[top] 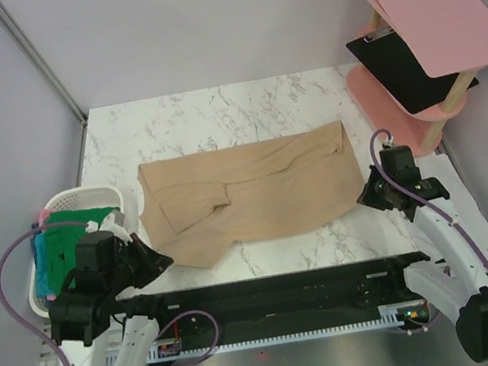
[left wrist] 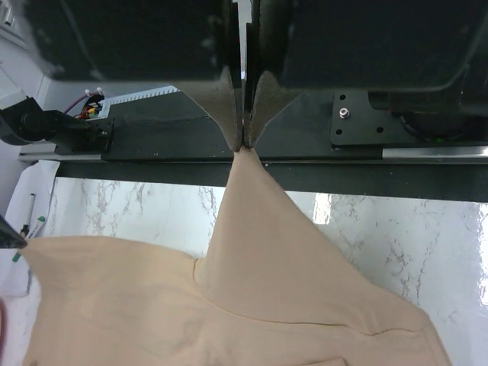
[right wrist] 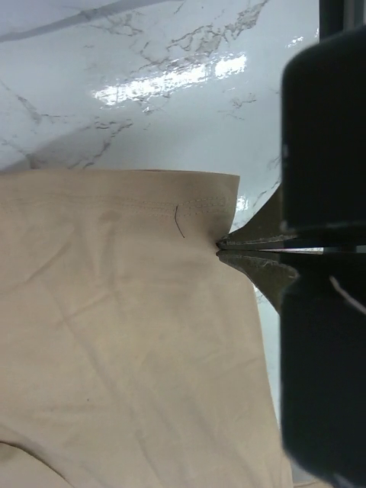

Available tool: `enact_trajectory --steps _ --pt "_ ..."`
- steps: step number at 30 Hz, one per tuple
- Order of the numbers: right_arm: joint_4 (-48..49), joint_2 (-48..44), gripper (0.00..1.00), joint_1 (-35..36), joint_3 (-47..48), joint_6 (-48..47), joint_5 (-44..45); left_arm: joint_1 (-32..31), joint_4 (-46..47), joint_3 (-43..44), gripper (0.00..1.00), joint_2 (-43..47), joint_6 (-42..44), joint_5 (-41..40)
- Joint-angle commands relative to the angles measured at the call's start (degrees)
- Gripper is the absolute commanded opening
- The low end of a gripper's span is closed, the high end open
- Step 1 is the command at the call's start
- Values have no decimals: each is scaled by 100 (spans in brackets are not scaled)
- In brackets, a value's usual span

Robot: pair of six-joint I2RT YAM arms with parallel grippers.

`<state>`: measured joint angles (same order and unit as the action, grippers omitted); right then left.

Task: Fold and stack the t-shirts
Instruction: Fold the other side of the tshirt into a rectangle

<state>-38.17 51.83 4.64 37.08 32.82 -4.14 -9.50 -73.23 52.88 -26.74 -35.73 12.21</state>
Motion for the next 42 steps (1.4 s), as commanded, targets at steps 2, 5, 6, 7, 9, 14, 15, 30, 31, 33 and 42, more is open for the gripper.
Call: enact_trajectory --steps 2,5,6,7,9,14,15,30,31,33,42 --pt "-375 -384 0 10 -254 102 -157 -17 -1492 486 2 318 -216 9" --pt "-235 -306 0 1 -210 137 -166 -17 -1353 469 2 214 -198 -43" --pt "-191 -236 0 1 -158 85 -70 -17 -1143 451 2 170 -181 -52" --pt "-156 -87 0 10 -122 84 -26 -17 -1002 399 2 65 -146 -78" --pt "125 72 0 1 -61 85 -51 -8 -633 363 2 -85 -75 -200" --pt "704 766 0 19 255 -117 124 -8 27 495 2 -769 136 -693" --pt "793 906 0 10 386 -161 142 -17 133 530 2 -858 145 -763" --pt "1673 3692 0 10 1855 -592 492 -8 2014 1303 2 -3301 558 -1351" --pt "1681 3937 0 10 1916 -584 511 -8 2058 1434 2 -3581 601 -1413" --pt "1734 4176 0 19 2031 -557 554 -8 2154 1575 2 -3846 611 -1502" --pt "1805 4977 0 80 2620 -549 686 79 2480 2059 2 -5059 734 -1757"
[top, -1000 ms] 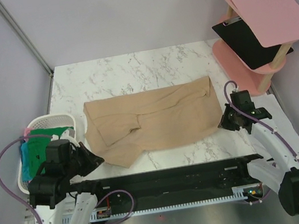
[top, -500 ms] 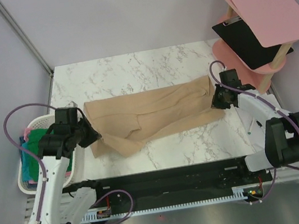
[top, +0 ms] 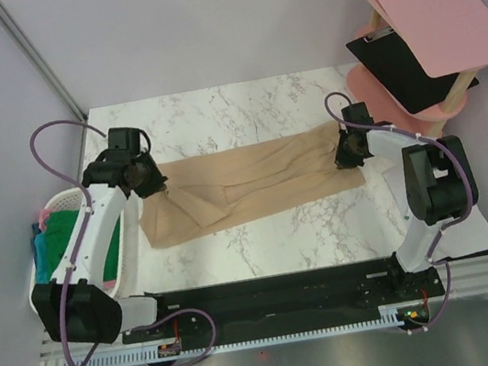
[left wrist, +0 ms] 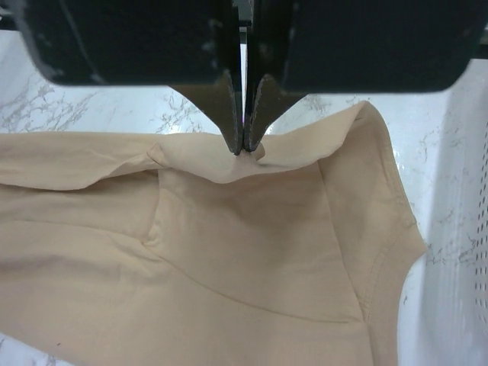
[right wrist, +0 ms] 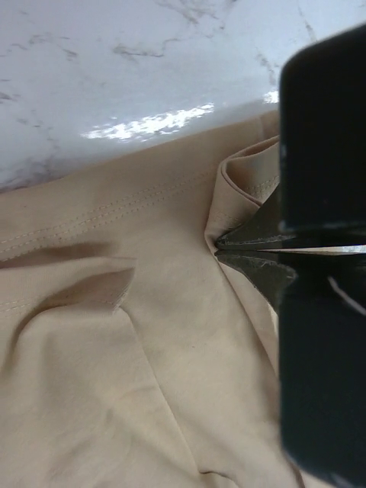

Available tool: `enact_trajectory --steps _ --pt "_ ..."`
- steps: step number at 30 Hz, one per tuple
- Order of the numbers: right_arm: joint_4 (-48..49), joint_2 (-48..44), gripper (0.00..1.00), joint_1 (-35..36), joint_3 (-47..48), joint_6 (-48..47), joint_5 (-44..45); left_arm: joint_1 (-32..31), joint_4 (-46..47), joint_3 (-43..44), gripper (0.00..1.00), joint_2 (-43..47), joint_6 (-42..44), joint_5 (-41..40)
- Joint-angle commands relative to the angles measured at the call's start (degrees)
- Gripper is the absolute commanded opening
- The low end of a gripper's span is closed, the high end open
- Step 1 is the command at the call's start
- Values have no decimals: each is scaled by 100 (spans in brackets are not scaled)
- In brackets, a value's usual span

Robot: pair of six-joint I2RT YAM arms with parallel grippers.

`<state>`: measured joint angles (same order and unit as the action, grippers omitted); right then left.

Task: Fold and stack the t-shirts
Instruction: Fold the other side of the tshirt into a rectangle

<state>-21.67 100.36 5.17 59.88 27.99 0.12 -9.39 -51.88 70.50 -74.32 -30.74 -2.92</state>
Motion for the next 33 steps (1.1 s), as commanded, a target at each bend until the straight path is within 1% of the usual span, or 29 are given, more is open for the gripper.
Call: enact_trajectory --steps 1,8,12,16,19,22,23,24,25,27,28,29,30,31,33 --pt "163 142 0 28 367 -48 260 86 397 289 2 -337 244 -244" --pt "128 213 0 28 604 -65 340 218 609 368 2 -486 279 -148" --pt "181 125 0 28 586 -30 445 455 609 324 2 -434 341 -112" --pt "242 282 0 28 657 49 471 692 635 429 2 -653 394 -25" --pt "303 555 0 28 823 101 427 807 723 614 2 -1039 420 98" --pt "365 783 0 37 920 102 532 824 776 886 2 -1636 464 116" --pt "383 819 1 37 938 84 559 824 776 1052 2 -1986 490 142" --pt "383 880 1 28 964 84 568 833 776 1123 2 -2129 490 195" --pt "392 898 6 28 982 75 525 833 793 1185 2 -2278 508 247" --pt "392 933 13 28 991 -30 454 833 776 1361 32 -2620 569 439" --pt "409 924 42 37 956 -74 402 825 784 1370 54 -2648 561 459" --pt "409 846 57 54 938 -170 410 798 802 1248 99 -2596 500 459" --pt "427 776 74 89 886 -188 436 781 837 1160 100 -2361 490 311" --pt "488 679 98 116 764 -223 497 754 881 1046 100 -2211 499 301" --pt "567 372 98 194 649 -267 655 667 1074 616 100 -1816 517 301"
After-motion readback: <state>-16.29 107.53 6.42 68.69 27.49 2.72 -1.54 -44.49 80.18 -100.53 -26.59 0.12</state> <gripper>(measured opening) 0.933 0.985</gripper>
